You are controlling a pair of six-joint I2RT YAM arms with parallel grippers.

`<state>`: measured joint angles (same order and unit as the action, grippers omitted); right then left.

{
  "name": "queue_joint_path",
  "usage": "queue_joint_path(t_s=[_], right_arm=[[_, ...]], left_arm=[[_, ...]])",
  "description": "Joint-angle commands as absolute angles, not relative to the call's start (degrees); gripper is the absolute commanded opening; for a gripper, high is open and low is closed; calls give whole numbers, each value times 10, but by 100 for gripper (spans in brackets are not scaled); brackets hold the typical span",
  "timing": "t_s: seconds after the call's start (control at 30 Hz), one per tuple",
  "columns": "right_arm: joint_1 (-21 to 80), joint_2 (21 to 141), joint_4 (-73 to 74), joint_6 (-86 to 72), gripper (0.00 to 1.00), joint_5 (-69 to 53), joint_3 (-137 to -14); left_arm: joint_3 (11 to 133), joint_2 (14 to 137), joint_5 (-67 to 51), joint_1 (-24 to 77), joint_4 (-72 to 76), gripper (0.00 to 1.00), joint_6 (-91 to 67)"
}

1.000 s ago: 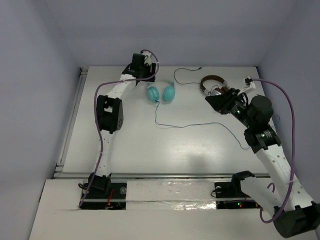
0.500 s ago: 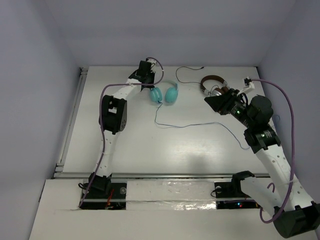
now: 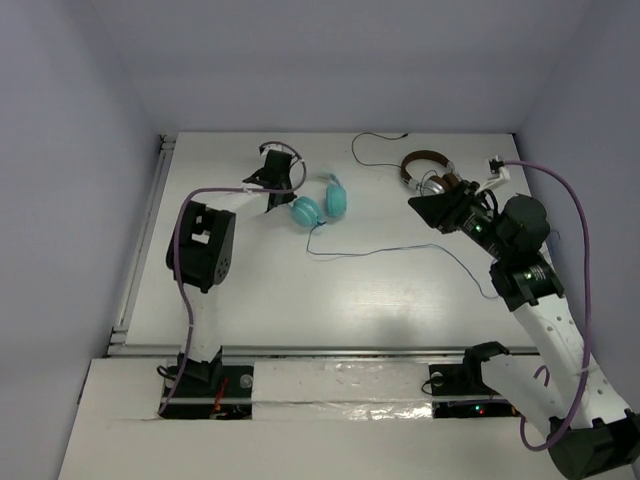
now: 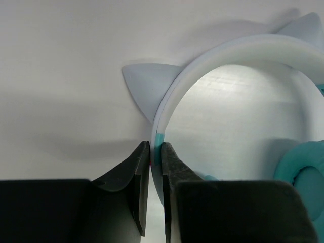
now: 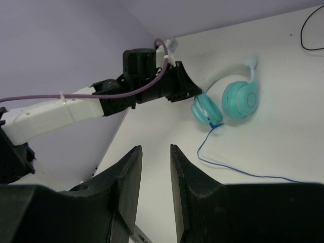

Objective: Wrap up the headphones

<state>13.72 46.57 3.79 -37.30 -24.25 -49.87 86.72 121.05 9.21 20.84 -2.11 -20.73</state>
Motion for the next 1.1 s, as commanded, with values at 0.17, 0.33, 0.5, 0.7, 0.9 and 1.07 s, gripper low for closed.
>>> queue_joint_path(t_s=[0.17,0.33,0.5,0.7,0.9,1.07], right_arm=[[149,468,15,-363,35,-267,-504],[155,471,22,-358,35,-265,-506],[155,478,20,-357,35,-266,-507],[155,483,21,-354,18,-263,-510],[155,473,32,-350,16,-252,-511],[160,476,33,-350,43,-256,-509]], left_arm=[[618,1044,139,240,40,5,-409],[549,974,130,240,74,57,-423],[594,933,170,240,48,60,-320],[817,1047,88,240,-76,47,-142],[955,1154,18,240,-178,53,-5],[967,1186,-65,229,-218,66,39]])
